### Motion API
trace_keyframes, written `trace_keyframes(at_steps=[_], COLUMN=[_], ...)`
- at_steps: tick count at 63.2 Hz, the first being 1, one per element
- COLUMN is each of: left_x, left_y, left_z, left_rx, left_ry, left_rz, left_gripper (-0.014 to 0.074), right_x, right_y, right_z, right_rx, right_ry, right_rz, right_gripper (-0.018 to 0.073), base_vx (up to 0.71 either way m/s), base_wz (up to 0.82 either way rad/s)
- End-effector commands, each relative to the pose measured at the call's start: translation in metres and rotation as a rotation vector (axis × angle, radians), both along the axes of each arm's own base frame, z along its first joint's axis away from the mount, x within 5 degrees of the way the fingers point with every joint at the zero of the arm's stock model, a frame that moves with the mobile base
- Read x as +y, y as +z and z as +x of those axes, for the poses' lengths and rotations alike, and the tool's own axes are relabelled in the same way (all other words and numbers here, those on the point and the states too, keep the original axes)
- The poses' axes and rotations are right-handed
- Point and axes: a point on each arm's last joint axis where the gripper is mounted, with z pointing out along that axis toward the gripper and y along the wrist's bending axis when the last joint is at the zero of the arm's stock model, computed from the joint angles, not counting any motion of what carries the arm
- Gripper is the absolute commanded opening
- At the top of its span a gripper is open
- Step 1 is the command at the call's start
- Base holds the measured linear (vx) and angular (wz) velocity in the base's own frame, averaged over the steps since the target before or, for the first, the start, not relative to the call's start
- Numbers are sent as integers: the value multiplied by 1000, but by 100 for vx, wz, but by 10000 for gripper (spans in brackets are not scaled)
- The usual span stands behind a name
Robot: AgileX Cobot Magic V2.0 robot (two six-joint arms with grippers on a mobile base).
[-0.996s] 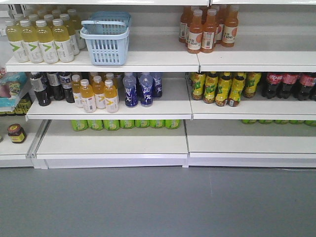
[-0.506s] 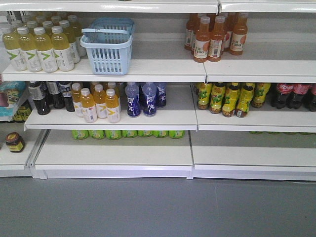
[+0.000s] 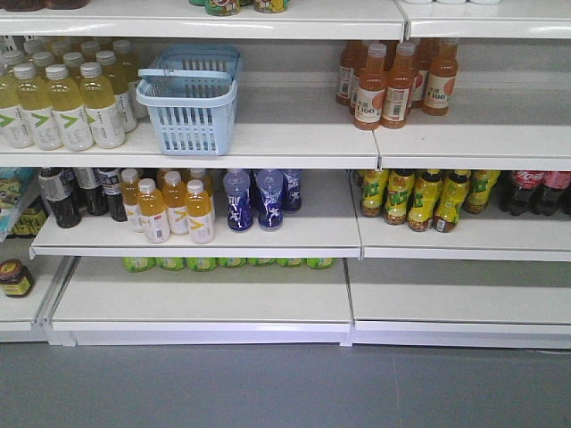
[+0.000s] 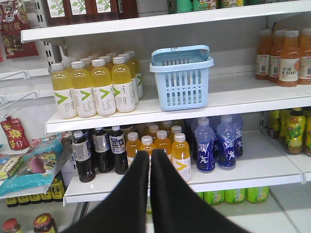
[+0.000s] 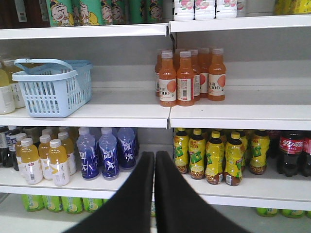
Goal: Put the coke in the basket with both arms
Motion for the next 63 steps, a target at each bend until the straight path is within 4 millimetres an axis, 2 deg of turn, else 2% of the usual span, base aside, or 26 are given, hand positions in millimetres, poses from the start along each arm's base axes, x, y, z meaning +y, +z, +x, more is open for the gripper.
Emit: trace_keyframes(at_steps=[1,63], left_x=[-1,-1], left_y=[9,9], left_z=[-2,-2], left_rx=[-99,-99], left_ry=[-10,-10], left_rz=[-4,-4], left_gripper=[-6,-6], right_x=[0,0], right_y=[4,4], right_z=[-1,-1], right_rx=[-85,-85], right_ry=[1,1], right_rz=[0,0], right_gripper=[-10,-10], base_vx=[16,15], base_wz=[-3,1])
